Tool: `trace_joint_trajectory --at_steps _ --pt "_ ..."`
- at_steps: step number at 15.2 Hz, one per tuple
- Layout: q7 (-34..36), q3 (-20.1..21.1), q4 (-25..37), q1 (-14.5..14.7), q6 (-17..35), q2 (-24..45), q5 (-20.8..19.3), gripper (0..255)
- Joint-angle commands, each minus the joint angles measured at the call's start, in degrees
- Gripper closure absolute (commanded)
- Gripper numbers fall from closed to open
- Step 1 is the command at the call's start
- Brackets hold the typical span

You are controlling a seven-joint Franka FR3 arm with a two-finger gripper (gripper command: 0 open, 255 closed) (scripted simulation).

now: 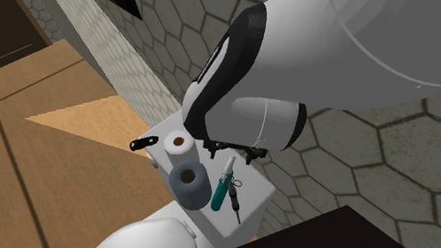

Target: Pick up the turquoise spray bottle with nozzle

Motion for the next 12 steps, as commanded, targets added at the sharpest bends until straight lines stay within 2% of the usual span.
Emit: trace_joint_trajectory --at_steps 1,2,3,12 --pt "-1.19 0.13 0.19 0.24 1.21 1.43 1.34 0" --pt "-1.19 0.14 0.19 0.23 1.21 1.43 1.34 0" --pt "-1.19 0.14 0.18 0.23 1.19 1.40 1.33 255" --pt "-1.19 0.14 0.19 0.23 1.21 1.43 1.34 255"
